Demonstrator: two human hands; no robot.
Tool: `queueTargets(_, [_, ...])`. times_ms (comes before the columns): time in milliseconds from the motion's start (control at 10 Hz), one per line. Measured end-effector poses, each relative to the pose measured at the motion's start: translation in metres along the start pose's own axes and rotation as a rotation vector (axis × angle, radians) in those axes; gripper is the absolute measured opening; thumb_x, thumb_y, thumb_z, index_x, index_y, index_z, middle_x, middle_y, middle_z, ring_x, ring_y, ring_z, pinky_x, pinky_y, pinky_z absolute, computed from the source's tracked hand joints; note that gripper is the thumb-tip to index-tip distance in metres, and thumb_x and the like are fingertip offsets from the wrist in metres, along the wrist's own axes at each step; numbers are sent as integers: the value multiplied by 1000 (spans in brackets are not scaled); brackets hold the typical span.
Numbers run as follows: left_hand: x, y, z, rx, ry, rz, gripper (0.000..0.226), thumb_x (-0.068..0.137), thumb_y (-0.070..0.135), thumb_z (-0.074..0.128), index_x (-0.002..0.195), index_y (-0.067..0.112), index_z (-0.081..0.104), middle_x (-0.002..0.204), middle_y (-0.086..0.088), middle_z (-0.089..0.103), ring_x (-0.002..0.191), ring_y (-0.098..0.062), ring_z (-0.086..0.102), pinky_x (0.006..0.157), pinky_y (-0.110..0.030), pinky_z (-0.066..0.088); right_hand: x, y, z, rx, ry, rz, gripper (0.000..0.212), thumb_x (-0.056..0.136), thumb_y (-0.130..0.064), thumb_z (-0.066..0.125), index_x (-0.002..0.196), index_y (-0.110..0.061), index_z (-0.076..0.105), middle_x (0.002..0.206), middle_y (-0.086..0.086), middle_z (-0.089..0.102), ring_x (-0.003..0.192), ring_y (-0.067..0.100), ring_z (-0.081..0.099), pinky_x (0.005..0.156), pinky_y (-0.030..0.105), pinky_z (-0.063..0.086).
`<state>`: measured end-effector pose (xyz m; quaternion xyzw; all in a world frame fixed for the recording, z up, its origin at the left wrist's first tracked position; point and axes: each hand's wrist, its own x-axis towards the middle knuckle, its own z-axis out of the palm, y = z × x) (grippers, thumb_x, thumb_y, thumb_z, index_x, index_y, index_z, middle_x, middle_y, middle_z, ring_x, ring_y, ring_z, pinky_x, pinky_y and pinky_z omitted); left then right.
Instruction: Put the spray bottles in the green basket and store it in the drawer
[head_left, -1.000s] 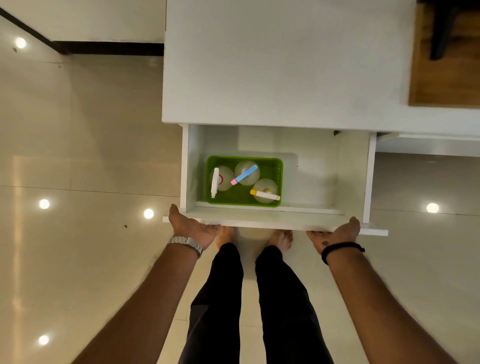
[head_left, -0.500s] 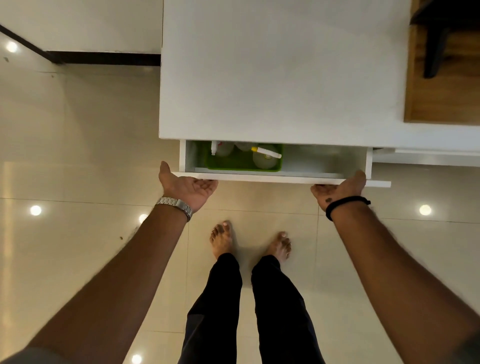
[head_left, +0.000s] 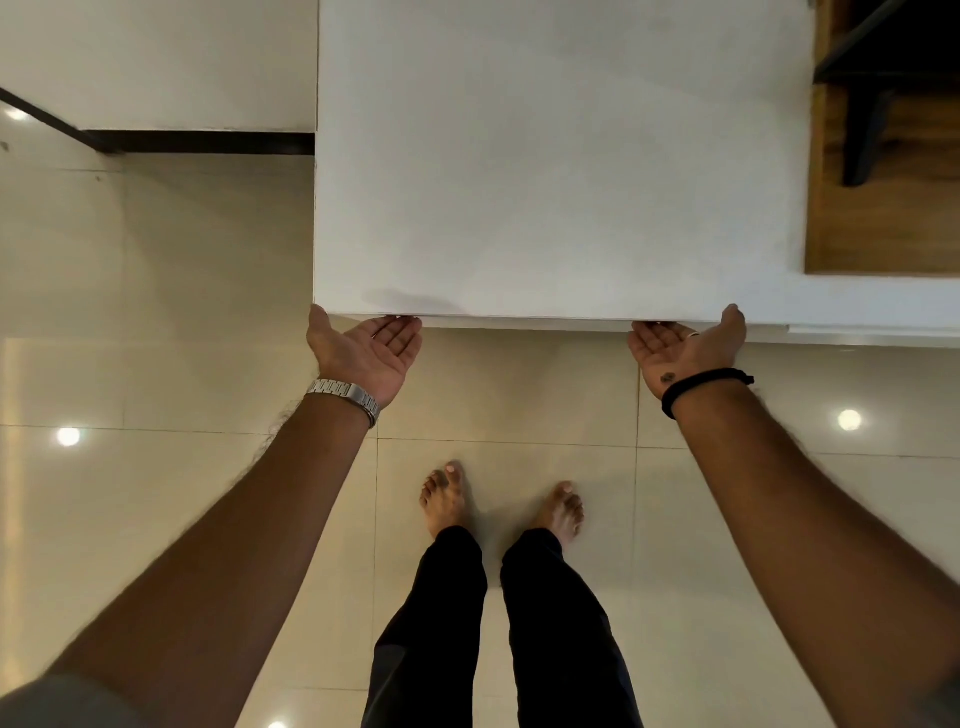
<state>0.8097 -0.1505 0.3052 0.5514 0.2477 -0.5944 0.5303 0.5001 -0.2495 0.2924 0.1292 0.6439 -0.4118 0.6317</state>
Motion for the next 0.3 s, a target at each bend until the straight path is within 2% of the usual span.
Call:
queueTargets(100, [7,3,-5,19,-12,12,93,93,69,20,137,-8,47,135,-24,57,127,-37,56,115,-47,39,-1,2,-3,3,-16,-12,78,100,-60,37,147,2,41,142,20,56,132,35,55,110,47,43])
queueTargets(200, [9,0,-13,150,-38,-4,85,95,65,22,136,-4,50,134,-19,60,128,-33,56,114,-45,39,-4,7,-6,-105,-39,-6,73,100,-60,40,141,0,47,134,18,62,122,32,63,102,43,49])
queueTargets(300, [-3,-21,-27,646,-6,-83,69,101,55,30,139,2,49,141,-13,57,131,-28,53,115,-44,36,-20,27,-11,-554,-136,45,66,102,-57,39,138,-3,51,132,17,66,118,28,65,106,42,49])
